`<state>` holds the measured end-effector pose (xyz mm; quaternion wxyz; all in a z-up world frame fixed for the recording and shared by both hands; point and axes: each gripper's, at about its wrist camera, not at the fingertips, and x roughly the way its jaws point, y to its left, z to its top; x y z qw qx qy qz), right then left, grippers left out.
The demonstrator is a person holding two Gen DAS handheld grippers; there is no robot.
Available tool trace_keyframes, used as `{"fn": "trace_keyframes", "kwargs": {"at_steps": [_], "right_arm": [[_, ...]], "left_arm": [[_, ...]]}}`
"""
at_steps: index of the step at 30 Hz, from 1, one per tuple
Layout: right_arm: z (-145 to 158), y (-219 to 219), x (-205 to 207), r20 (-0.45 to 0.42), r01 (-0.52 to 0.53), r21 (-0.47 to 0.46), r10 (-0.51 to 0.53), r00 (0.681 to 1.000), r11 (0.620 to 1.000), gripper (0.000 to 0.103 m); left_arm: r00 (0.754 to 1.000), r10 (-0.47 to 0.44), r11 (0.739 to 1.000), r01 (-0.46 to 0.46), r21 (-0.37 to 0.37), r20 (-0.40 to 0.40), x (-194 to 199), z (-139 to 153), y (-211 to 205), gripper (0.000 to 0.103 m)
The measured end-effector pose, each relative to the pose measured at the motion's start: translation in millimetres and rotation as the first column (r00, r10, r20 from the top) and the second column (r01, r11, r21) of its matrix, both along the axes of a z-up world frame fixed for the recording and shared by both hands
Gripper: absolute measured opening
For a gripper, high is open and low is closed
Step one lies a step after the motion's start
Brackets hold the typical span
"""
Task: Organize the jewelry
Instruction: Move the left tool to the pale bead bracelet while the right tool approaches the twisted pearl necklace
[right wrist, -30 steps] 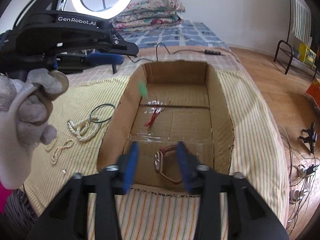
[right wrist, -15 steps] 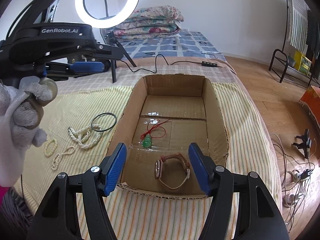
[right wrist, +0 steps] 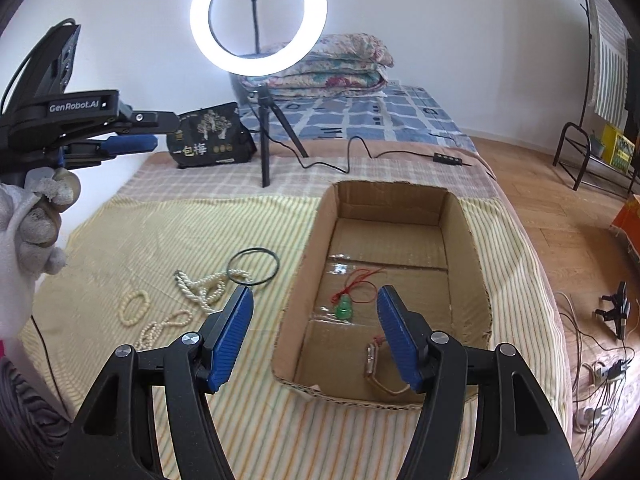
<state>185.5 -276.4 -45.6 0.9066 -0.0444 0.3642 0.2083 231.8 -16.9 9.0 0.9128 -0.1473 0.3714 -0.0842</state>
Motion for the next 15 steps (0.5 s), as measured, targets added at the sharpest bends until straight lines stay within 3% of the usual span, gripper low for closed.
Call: {"fn": "trace_keyframes", "kwargs": {"at_steps": [9, 15], "right_arm": [[1.5, 30.6, -14.4, 0.009, -0.085, 0.008, 0.085, 0.996, 0.996, 0.064], [-5.3, 58.2, -18.2, -0.007, -0.138, 0.000, 0.138, 0.990, 0.990, 0.064]], "left_arm": [[0.999, 0.048, 0.998, -0.048, 0.039, -0.010, -39.1, -5.8, 59.1, 0.052], [0.999, 0.036, 0.997, -0.033, 0.070, -0.039, -63.4, -17.5, 82.5, 0.052]]}}
